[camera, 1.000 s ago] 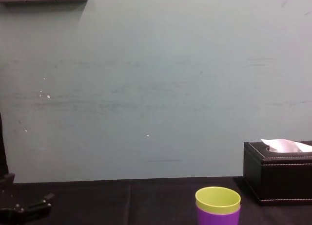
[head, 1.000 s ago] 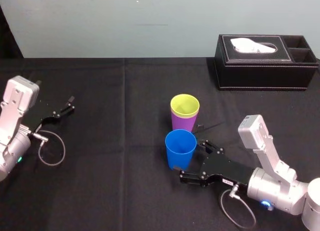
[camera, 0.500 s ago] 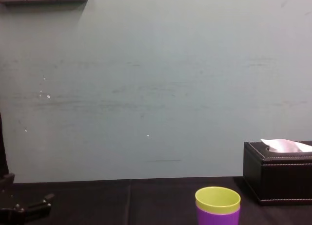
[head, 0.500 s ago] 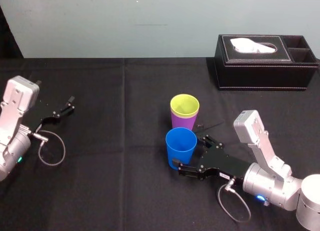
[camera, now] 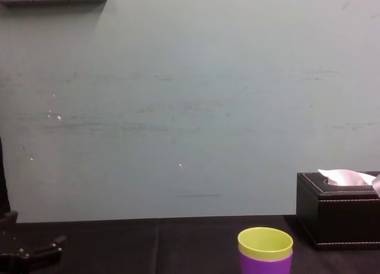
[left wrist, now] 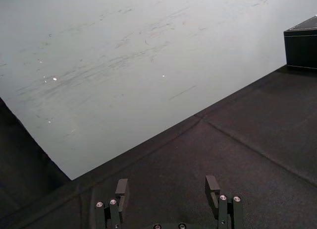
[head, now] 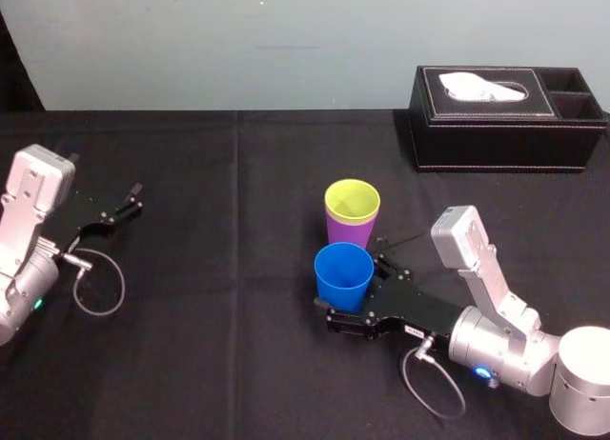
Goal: Stack the three plastic cups sequentially using one hand.
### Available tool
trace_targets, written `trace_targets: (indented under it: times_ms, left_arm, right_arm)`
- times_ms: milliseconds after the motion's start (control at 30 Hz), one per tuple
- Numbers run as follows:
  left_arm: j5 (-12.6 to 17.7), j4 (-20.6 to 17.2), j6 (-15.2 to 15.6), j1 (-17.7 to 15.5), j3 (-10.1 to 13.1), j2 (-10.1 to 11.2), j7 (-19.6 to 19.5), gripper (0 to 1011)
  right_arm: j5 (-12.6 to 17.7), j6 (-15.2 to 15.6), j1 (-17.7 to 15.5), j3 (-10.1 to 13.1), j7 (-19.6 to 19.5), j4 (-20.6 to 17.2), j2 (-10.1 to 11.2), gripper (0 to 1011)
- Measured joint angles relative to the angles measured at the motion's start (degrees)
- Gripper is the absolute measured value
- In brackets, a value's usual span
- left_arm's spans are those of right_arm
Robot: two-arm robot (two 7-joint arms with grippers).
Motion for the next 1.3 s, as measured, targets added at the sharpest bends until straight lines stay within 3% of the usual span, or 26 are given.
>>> trace_targets:
  times_ms: [533,800,933,1133,1300]
  left_arm:
    - [0.0,0.0,0.0,0.0,0.0,0.0,0.0,1011]
    - [0.0,0.0,0.0,0.0,0.0,0.0,0.0,1012]
    - [0.0,0.0,0.0,0.0,0.0,0.0,0.0,1011]
    - [0.0,0.0,0.0,0.0,0.0,0.0,0.0,1011]
    - [0.0,0.0,0.0,0.0,0.0,0.0,0.0,1011]
  right_arm:
    - [-0.2,-0.2,0.9,-0.5,0.0,1.0,-1.1,1003]
    - [-0.2,-0.2,0.7,-0.5,0.0,0.9,-1.0,863]
    - [-0.1,-0.2,0.7,-0.4,0.0,0.8,-0.9,744]
    - [-0.1,-0.3,0.7,-0.4,0.0,0.7,-0.9,716]
    - [0.2,0.2,-0.2,0.3,-0.3,-2.6,0.0,716]
